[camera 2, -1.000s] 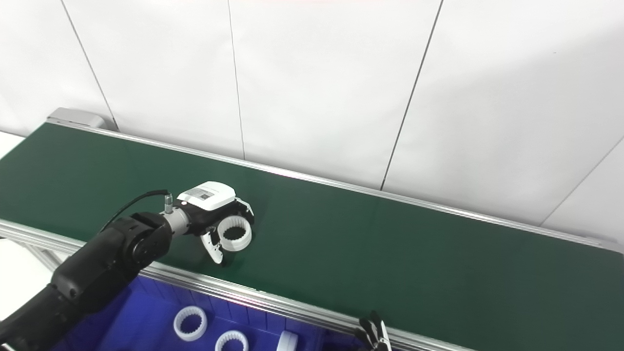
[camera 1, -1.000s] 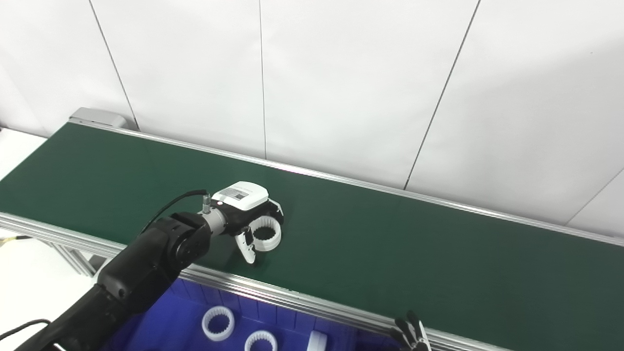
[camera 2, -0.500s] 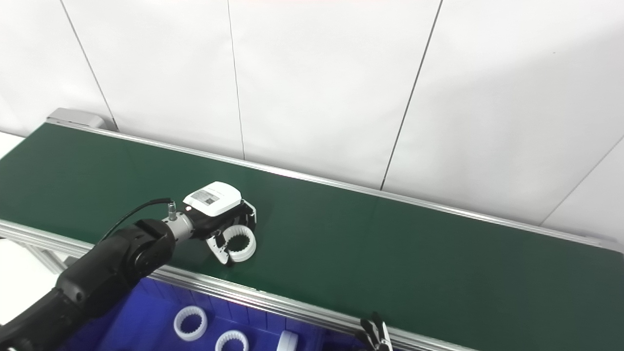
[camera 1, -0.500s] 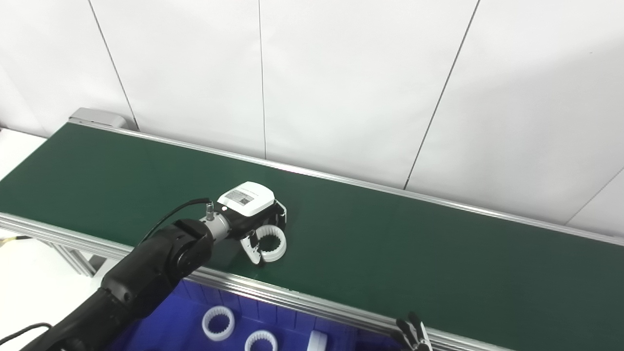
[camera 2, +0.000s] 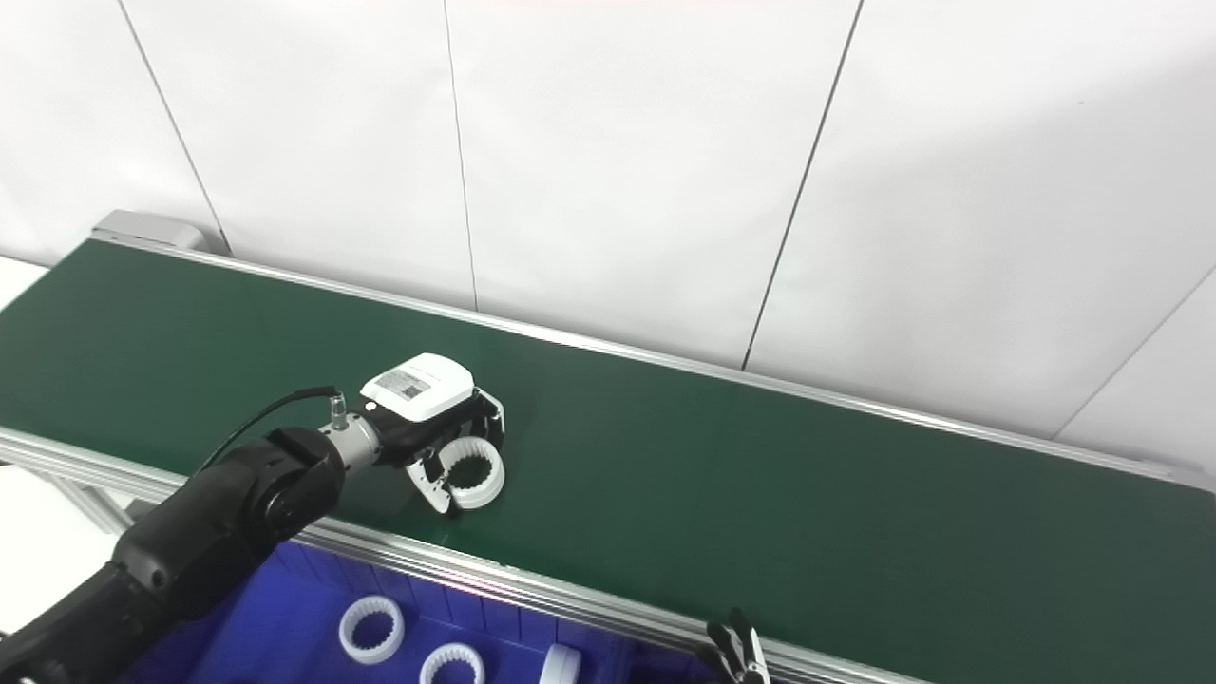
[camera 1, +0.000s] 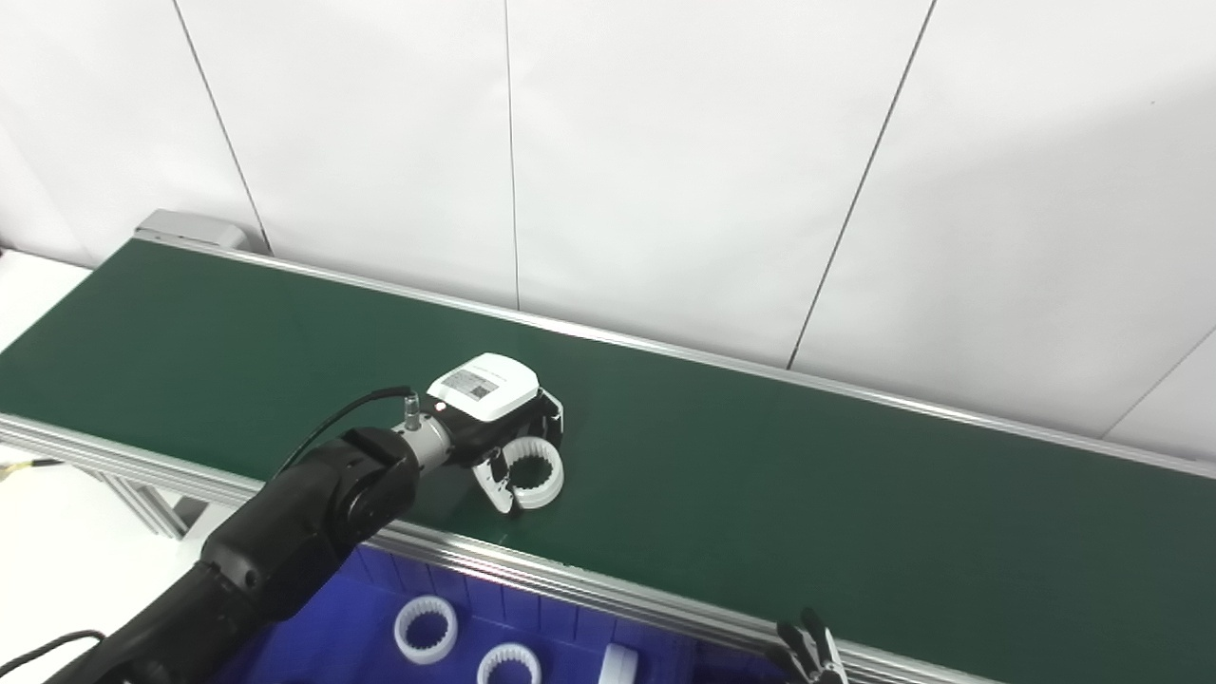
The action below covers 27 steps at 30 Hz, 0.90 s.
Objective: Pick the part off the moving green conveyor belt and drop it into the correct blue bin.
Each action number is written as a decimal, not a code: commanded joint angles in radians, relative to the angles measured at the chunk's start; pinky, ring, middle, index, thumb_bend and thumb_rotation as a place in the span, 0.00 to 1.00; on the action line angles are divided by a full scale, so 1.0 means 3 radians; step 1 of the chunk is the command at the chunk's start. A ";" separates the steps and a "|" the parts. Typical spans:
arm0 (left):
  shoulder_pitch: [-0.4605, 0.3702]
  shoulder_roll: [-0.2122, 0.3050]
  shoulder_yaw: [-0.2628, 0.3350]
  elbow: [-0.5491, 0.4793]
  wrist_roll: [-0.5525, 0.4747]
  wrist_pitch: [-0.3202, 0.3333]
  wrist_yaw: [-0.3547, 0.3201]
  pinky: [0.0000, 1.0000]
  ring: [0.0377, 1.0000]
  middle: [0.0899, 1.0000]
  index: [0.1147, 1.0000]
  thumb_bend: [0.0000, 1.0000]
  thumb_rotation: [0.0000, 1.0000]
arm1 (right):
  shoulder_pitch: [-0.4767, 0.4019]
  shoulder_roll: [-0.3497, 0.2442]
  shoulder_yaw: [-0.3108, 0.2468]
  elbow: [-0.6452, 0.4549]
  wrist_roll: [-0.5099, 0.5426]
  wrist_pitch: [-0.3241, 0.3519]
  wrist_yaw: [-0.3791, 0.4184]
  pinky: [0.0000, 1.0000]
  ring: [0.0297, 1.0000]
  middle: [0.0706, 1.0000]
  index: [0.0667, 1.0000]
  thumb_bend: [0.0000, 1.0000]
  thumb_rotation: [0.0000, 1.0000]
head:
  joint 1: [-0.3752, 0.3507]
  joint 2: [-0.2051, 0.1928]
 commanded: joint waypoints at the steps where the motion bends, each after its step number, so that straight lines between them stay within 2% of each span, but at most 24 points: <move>1: -0.0063 0.0030 0.0066 -0.0113 -0.0030 -0.0028 0.0078 0.48 0.40 0.41 0.47 0.50 0.00 | 0.0004 0.0008 0.0000 -0.0095 0.0028 -0.0161 0.0018 0.79 0.87 0.91 0.98 0.25 0.85 | -0.0005 0.0006; 5: -0.0017 0.0033 0.0102 -0.0290 -0.0062 0.0044 -0.0045 0.48 0.39 0.41 0.47 0.50 0.00 | 0.0017 0.0007 0.0000 -0.0116 0.0014 -0.0155 0.0012 0.79 0.87 0.91 0.98 0.26 0.86 | -0.0005 0.0013; 7: 0.0047 0.0037 0.0152 -0.0489 -0.0132 0.0118 -0.0149 0.48 0.39 0.42 0.48 0.50 0.00 | 0.0021 0.0003 0.0000 -0.0117 0.0001 -0.0166 0.0006 0.79 0.87 0.91 0.97 0.26 0.86 | -0.0006 0.0017; 12: 0.0303 0.0000 0.0377 -0.1129 -0.0411 0.0507 -0.0507 0.54 0.41 0.43 0.46 0.50 0.00 | 0.0025 -0.0004 -0.0002 -0.0124 0.0014 -0.0160 0.0011 0.78 0.87 0.91 0.98 0.26 0.86 | -0.0006 0.0032; 14: 0.0427 -0.0026 0.0466 -0.1372 -0.0452 0.0650 -0.0586 0.53 0.41 0.43 0.46 0.50 0.00 | 0.0026 -0.0008 -0.0002 -0.0125 0.0043 -0.0164 0.0021 0.78 0.87 0.90 0.97 0.26 0.85 | -0.0007 0.0038; 16: 0.0544 -0.0070 0.0549 -0.1501 -0.0514 0.0702 -0.0562 0.50 0.41 0.43 0.46 0.50 0.00 | 0.0027 -0.0014 -0.0005 -0.0126 0.0053 -0.0161 0.0025 0.78 0.86 0.90 0.97 0.26 0.84 | -0.0011 0.0042; 18: 0.0680 -0.0121 0.0642 -0.1585 -0.0626 0.0662 -0.0482 0.41 0.38 0.43 0.46 0.50 0.00 | 0.0029 -0.0021 -0.0007 -0.0131 0.0048 -0.0154 0.0025 0.79 0.87 0.90 0.97 0.27 0.84 | -0.0014 0.0044; 20: 0.0800 -0.0171 0.0706 -0.1673 -0.0672 0.0643 -0.0434 0.37 0.37 0.43 0.47 0.50 0.00 | 0.0029 -0.0029 -0.0009 -0.0137 0.0052 -0.0145 0.0030 0.79 0.87 0.90 0.97 0.27 0.84 | -0.0017 0.0051; 24: 0.0987 -0.0243 0.0748 -0.1825 -0.0639 0.0667 -0.0424 0.34 0.36 0.43 0.47 0.50 0.00 | 0.0017 -0.0054 -0.0014 -0.0119 0.0053 -0.0165 0.0036 0.79 0.87 0.91 0.97 0.28 0.85 | -0.0016 0.0060; 27: 0.1089 -0.0289 0.0770 -0.1908 -0.0607 0.0687 -0.0425 0.36 0.38 0.44 0.46 0.50 0.00 | 0.0017 -0.0069 -0.0022 -0.0133 0.0057 -0.0151 0.0037 0.78 0.87 0.91 0.97 0.29 0.85 | -0.0019 0.0089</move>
